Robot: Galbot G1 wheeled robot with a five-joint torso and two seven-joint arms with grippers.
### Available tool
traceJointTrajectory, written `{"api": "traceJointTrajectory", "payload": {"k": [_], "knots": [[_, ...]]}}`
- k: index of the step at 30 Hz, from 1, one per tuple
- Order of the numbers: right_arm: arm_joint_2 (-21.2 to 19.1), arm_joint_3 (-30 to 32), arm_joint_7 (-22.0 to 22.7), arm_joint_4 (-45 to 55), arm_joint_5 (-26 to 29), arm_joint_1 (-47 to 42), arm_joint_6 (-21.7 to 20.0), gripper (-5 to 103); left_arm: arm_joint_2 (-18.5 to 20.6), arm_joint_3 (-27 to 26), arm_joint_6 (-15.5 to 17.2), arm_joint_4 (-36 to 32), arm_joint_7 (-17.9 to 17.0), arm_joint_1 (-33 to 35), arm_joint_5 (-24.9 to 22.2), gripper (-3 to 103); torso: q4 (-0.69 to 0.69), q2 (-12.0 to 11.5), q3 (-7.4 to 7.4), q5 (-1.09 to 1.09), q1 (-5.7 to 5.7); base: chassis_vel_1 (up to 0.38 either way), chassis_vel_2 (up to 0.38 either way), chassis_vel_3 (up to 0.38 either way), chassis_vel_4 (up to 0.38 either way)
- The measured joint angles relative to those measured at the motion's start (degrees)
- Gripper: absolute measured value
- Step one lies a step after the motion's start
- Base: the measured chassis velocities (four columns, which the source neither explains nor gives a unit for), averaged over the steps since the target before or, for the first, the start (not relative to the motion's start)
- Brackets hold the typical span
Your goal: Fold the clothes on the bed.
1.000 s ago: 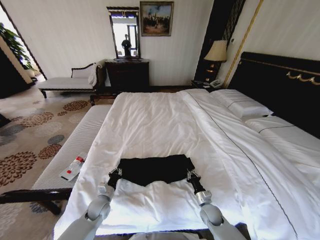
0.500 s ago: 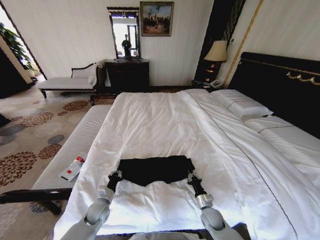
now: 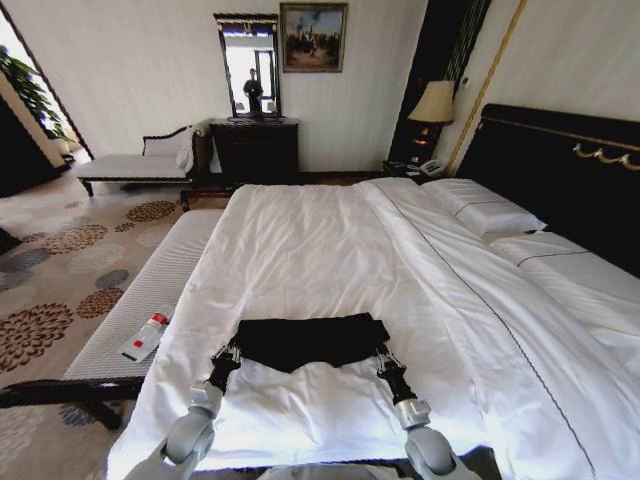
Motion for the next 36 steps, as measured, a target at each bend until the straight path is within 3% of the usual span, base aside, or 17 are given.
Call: {"api": "traceJointTrajectory", "payload": {"k": [1,2,4,5,7,8,10,13,14,15,18,19,21,23,25,28,36], "knots": [[-0.3,0.6,0.0,0.5,0.0,-1.1,0.5,25,0.2,-0.8,-0.6,-0.5,0.5,1.3,1.0,28,0.01,0.0,0.00,-0.01,0.00,0.000,0.000,0.000,0.000],[-0.5,1.8,-0.1,1.7,0.0,-3.4,1.3,30,0.3,-2.6,-1.9,-1.5,1.6,3.8,2.6,39,0.01,0.0,0.00,-0.02,-0.01,0.000,0.000,0.000,0.000],[-0.6,2.6,-0.5,2.5,0.0,-4.8,1.6,35,0.3,-4.0,-2.7,-2.3,3.0,5.7,3.3,39,0.00,0.0,0.00,-0.01,0.00,0.000,0.000,0.000,0.000],[-0.5,3.8,-1.2,3.3,0.1,-6.6,2.0,40,0.4,-5.5,-3.4,-3.3,4.5,7.8,3.5,44,0.00,0.0,0.00,-0.02,0.00,0.000,0.000,0.000,0.000],[-0.7,6.1,-2.4,5.5,0.3,-9.6,2.5,46,0.3,-9.0,-4.0,-6.4,7.1,12.3,2.3,55,0.00,0.0,0.00,0.02,-0.01,0.000,0.000,0.000,0.000],[-0.7,6.1,-2.4,5.5,0.3,-9.6,2.5,46,0.3,-9.0,-4.0,-6.4,7.1,12.3,2.3,55,0.00,0.0,0.00,0.02,-0.01,0.000,0.000,0.000,0.000],[-2.0,7.0,-2.8,7.3,0.4,-9.6,1.9,57,0.5,-11.1,-3.1,-8.6,7.2,12.9,-0.3,66,0.01,0.0,-0.01,-0.01,-0.02,0.000,0.000,0.000,0.000],[-3.1,6.0,-2.6,7.5,0.5,-4.9,-0.1,73,1.8,-9.0,1.0,-9.2,4.4,6.7,-4.0,76,0.02,0.0,0.00,-0.01,-0.02,0.000,0.000,0.000,0.000],[-3.1,6.0,-2.6,7.5,0.5,-4.9,-0.1,73,1.8,-9.0,1.0,-9.2,4.4,6.7,-4.0,76,0.02,0.0,0.00,-0.01,-0.02,0.000,0.000,0.000,0.000],[-3.1,5.4,-2.2,7.5,0.6,-3.1,-1.2,73,2.5,-7.4,3.5,-9.4,2.8,3.5,-5.8,82,0.01,0.0,0.01,-0.01,0.00,0.000,0.000,0.000,0.000],[-2.9,3.7,-1.4,8.1,0.6,-0.1,-3.7,89,3.4,-2.9,10.4,-9.0,-1.7,-3.1,-10.7,92,0.00,0.0,0.02,-0.01,0.03,0.000,0.000,0.000,0.000],[-2.9,3.7,-1.4,8.1,0.6,-0.1,-3.7,89,3.4,-2.9,10.4,-9.0,-1.7,-3.1,-10.7,92,0.00,0.0,0.02,-0.01,0.03,0.000,0.000,0.000,0.000],[-2.7,3.1,-1.1,8.4,0.4,0.8,-4.6,98,4.3,1.0,17.7,-7.1,-5.8,-8.0,-13.8,99,0.00,0.0,0.02,-0.01,0.03,0.000,0.000,0.000,0.000],[-2.4,3.0,-1.0,8.8,0.4,0.8,-5.2,99,5.7,4.1,22.7,-5.3,-8.3,-12.0,-15.8,100,0.00,0.0,0.02,-0.03,0.01,0.000,0.000,0.000,0.000],[-2.3,3.0,-0.9,9.0,0.4,0.8,-5.3,100,6.5,5.2,24.1,-4.9,-8.9,-13.3,-16.5,100,0.00,0.0,0.01,-0.04,0.00,0.000,0.000,0.000,0.000],[-1.7,3.2,-0.8,9.8,0.4,-0.1,-5.6,100,12.1,6.8,30.4,-6.8,-11.5,-14.7,-20.6,100,-0.01,0.0,0.01,-0.01,0.01,0.000,0.000,0.000,0.000],[-1.6,3.8,-0.6,10.7,0.5,-1.1,-5.6,100,19.4,3.5,33.1,-12.6,-10.8,-5.4,-18.9,100,0.02,0.0,0.00,-0.01,0.00,0.000,0.000,0.000,0.000]]}}
